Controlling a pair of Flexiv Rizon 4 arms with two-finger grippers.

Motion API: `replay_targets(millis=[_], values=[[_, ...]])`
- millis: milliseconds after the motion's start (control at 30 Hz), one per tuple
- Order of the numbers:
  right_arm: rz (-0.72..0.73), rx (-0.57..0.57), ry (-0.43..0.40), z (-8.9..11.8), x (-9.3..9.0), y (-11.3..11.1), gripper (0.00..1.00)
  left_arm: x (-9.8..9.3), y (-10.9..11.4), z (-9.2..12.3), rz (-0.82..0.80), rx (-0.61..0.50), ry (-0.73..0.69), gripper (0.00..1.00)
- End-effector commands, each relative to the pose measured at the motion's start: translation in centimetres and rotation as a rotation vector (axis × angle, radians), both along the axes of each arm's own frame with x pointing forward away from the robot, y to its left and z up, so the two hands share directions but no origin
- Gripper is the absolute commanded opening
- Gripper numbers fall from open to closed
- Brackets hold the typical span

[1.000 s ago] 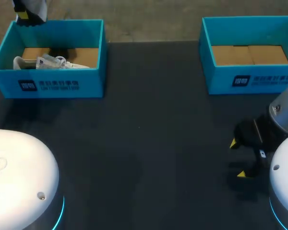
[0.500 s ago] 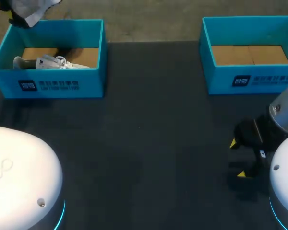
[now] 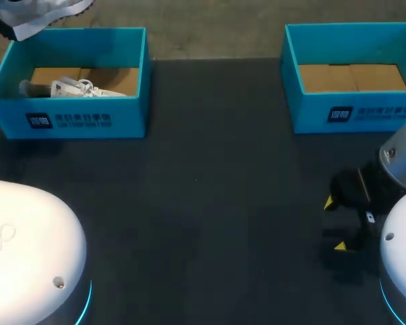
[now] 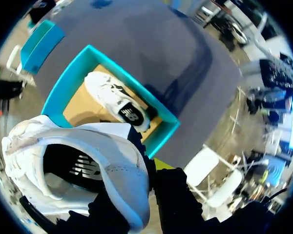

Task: Take the shoe out of the shoebox, open the shoe tongue, remove and reinsert the insole, then place the shoe into the shoebox

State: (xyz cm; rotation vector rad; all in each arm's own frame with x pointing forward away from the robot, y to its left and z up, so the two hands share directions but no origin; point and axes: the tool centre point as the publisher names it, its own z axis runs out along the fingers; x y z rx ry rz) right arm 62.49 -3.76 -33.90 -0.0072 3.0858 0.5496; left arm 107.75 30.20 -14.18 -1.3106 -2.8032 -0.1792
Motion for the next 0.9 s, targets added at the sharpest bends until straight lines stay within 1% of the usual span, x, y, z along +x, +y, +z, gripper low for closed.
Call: replay_targets(millis=[33,467,533,567,600,633,667,700,733,767,800,833,900], values=[[-0.003,-0.005,-0.003,0.0,-0.2,0.1,1.0,-1.6,1.0,0.3,-0.043,-0.058,-0.085,0.0],[-0.003,-0.005,-0.003,0.0,-0.2,0.1,1.0,-1.6,1.0,0.3,-0.043,-0.058,-0.085,0.0],[-0.003,-0.005,-0.003,0.0,-0.2,0.1,1.0,-1.1,1.3,0.1,-0.173,-0.049,-0.096,0.0],[-0.003,-0.005,-0.003,0.0,-0.2,0.1,1.0,-0.5,1.7,0.0,-0.201,-0.034,-0.103,0.0],[-0.003,-0.005,-0.003,0.0,-0.2,0.1,1.0,-0.2,2.0,-0.2,-0.303,-0.019,-0.112,0.0],[-0.003,-0.005,-0.003,0.0,-0.2,0.1,1.0,0.2,2.4,-0.4,-0.316,0.001,-0.124,0.0],[-0.003,-0.005,-0.003,0.0,-0.2,0.1,1.0,0.5,2.7,-0.5,-0.382,0.018,-0.125,0.0],[-0.003,-0.005,-0.003,0.0,-0.2,0.1,1.0,0.4,3.0,-0.7,-0.49,-0.007,-0.112,0.0],[-0.003,-0.005,-0.003,0.0,-0.2,0.1,1.0,0.7,3.3,-1.0,-0.488,0.004,-0.106,0.0],[-0.003,-0.005,-0.003,0.0,-0.2,0.1,1.0,1.1,3.5,-1.5,-0.53,0.028,-0.103,0.0],[-0.003,-0.005,-0.003,0.0,-0.2,0.1,1.0,1.3,3.7,-1.9,-0.571,0.001,-0.091,0.0],[-0.003,-0.005,-0.003,0.0,-0.2,0.1,1.0,1.7,3.9,-2.2,-0.575,-0.003,-0.073,0.0],[-0.003,-0.005,-0.003,0.0,-0.2,0.1,1.0,2.4,4.3,-2.7,-0.634,-0.022,-0.08,0.0]])
